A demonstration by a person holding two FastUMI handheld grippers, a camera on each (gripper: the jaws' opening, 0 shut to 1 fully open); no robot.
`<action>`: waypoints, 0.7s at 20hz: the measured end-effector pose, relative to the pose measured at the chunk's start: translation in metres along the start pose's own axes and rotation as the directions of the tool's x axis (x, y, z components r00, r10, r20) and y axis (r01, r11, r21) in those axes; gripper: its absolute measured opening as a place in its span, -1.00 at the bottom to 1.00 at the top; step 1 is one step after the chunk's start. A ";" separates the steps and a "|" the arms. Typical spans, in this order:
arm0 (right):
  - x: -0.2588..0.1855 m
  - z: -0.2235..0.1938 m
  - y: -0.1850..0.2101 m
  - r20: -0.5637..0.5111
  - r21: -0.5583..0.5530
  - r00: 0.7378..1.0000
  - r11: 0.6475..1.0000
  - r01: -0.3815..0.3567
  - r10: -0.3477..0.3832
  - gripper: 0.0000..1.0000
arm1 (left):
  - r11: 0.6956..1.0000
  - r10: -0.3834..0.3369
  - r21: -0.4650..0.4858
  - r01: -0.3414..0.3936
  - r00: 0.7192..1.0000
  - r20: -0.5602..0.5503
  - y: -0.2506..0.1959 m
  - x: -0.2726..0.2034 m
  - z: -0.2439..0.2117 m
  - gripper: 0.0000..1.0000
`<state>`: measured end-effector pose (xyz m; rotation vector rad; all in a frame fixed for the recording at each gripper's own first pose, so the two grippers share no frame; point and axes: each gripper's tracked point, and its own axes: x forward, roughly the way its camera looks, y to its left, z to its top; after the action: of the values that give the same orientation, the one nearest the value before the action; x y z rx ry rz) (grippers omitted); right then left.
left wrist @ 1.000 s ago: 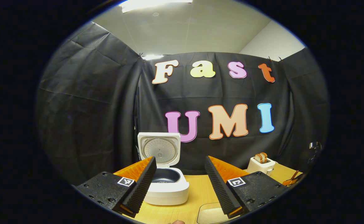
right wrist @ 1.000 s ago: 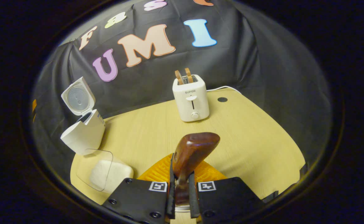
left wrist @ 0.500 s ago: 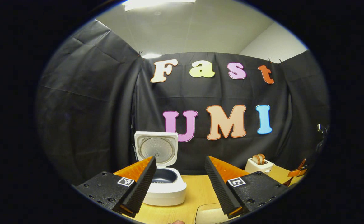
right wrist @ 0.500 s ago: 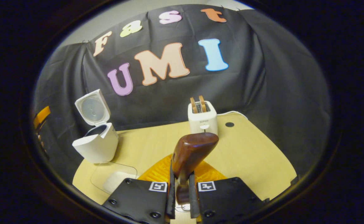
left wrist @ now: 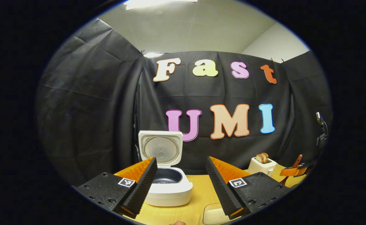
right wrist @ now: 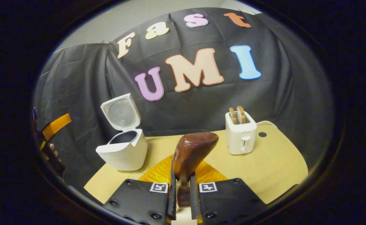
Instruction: Close the left gripper, press the button to open the rice cooker; take a wooden spoon from the chopstick holder with the right hand, scoop a spoonful of rice and pour it into the rice cooker, then put the wooden spoon back into the chopstick holder.
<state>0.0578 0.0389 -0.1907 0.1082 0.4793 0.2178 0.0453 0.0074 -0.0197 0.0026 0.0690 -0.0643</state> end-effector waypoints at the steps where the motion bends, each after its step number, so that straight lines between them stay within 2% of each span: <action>1: 0.004 -0.002 0.009 -0.006 -0.006 1.000 1.000 -0.014 0.014 -0.60 | 1.000 0.004 0.000 -0.004 1.000 -0.004 0.004 -0.001 -0.002 0.80; 5: 0.024 -0.015 0.043 -0.025 -0.029 0.999 0.998 -0.048 0.047 -0.60 | 1.000 0.030 0.001 -0.030 1.000 -0.008 0.026 -0.004 -0.004 0.80; 6: 0.027 -0.017 0.046 -0.021 -0.046 0.999 0.998 -0.042 0.041 -0.60 | 0.999 0.036 0.001 -0.036 0.999 -0.011 0.031 -0.005 -0.006 0.84; 9: 0.037 -0.030 0.059 -0.026 -0.125 0.999 0.992 -0.027 0.024 -0.60 | 0.999 0.050 0.001 -0.050 0.999 -0.020 0.045 -0.005 -0.010 0.80; 12: 0.049 -0.047 0.070 -0.038 -0.209 0.999 0.978 -0.015 0.007 -0.60 | 0.998 0.061 -0.004 -0.061 0.998 -0.029 0.057 -0.006 -0.016 0.84; 14: 0.056 -0.060 0.072 -0.036 -0.265 0.999 0.964 0.003 -0.014 -0.60 | 0.998 0.066 -0.009 -0.067 0.997 -0.035 0.064 -0.005 -0.020 0.80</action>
<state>0.0654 0.1249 -0.2575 -0.1604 0.4842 0.2742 0.0430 0.0718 -0.0392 -0.0044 0.1039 0.0026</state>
